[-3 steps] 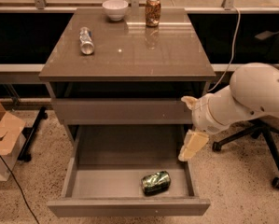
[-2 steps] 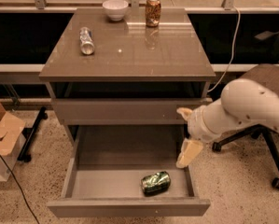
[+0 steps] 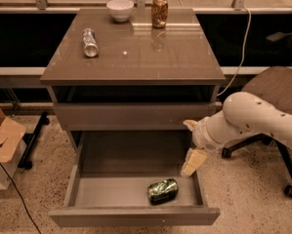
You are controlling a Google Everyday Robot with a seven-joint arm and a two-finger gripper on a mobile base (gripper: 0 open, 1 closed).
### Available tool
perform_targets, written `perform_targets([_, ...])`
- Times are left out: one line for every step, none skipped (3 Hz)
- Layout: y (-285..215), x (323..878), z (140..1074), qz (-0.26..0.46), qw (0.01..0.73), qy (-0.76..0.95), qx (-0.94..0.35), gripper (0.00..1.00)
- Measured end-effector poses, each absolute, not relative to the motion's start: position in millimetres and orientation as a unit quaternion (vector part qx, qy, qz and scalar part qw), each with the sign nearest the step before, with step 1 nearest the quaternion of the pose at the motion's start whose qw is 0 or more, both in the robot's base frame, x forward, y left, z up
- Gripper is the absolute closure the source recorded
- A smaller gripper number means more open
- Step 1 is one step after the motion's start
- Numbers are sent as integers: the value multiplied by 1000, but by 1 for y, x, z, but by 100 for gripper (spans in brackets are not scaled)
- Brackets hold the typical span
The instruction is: Pick green can from middle drawer and place on counter
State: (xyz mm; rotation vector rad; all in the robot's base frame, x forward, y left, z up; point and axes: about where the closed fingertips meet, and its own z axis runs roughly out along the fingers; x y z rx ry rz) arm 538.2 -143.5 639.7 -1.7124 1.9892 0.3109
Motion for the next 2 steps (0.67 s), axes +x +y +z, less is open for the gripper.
perform_targets([-128, 545, 623, 116, 249, 735, -619, 0])
perform_targets([-114, 552, 579, 136, 240, 730, -625, 0])
